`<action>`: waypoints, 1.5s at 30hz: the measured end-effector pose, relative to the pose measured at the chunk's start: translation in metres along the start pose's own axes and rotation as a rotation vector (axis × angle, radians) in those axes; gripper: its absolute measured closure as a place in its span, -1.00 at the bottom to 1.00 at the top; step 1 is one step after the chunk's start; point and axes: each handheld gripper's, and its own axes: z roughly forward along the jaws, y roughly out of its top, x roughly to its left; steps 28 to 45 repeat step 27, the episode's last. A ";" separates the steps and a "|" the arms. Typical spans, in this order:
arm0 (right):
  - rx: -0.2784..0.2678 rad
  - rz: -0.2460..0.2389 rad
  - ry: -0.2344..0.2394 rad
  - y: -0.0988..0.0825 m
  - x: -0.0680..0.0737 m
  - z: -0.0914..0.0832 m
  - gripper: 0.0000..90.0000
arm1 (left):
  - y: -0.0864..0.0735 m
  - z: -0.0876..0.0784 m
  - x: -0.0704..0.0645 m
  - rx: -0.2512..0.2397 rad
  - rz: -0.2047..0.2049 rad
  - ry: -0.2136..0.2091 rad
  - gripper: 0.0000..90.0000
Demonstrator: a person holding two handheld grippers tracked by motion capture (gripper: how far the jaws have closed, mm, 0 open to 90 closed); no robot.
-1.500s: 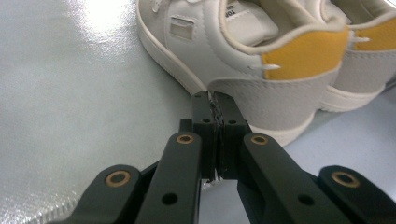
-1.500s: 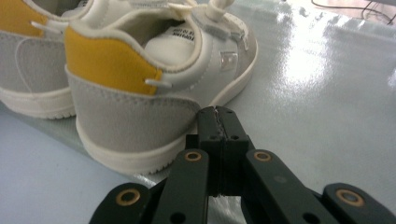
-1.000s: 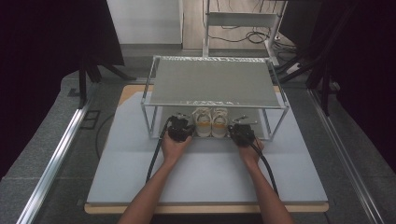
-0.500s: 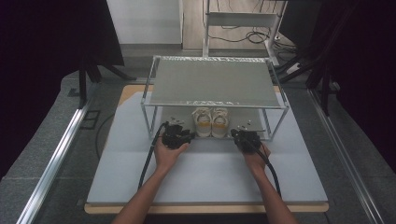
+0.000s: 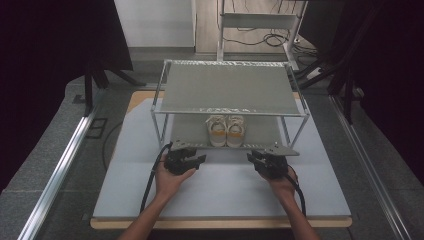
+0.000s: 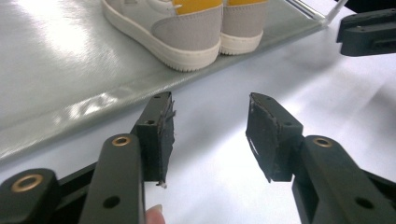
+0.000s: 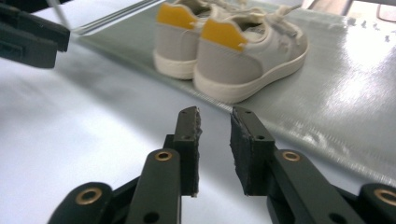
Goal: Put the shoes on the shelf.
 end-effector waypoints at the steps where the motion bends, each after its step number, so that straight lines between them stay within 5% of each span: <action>1: -0.003 0.001 0.011 -0.004 0.001 -0.005 0.56 | -0.002 -0.003 0.000 -0.002 -0.001 -0.002 0.10; 16: 0.036 0.019 0.030 -0.033 0.004 -0.048 0.28 | -0.040 -0.045 0.005 0.009 -0.004 0.040 0.00; 45: 0.041 0.017 0.029 -0.034 0.004 -0.048 0.21 | -0.041 -0.044 0.009 0.012 -0.001 0.051 -0.02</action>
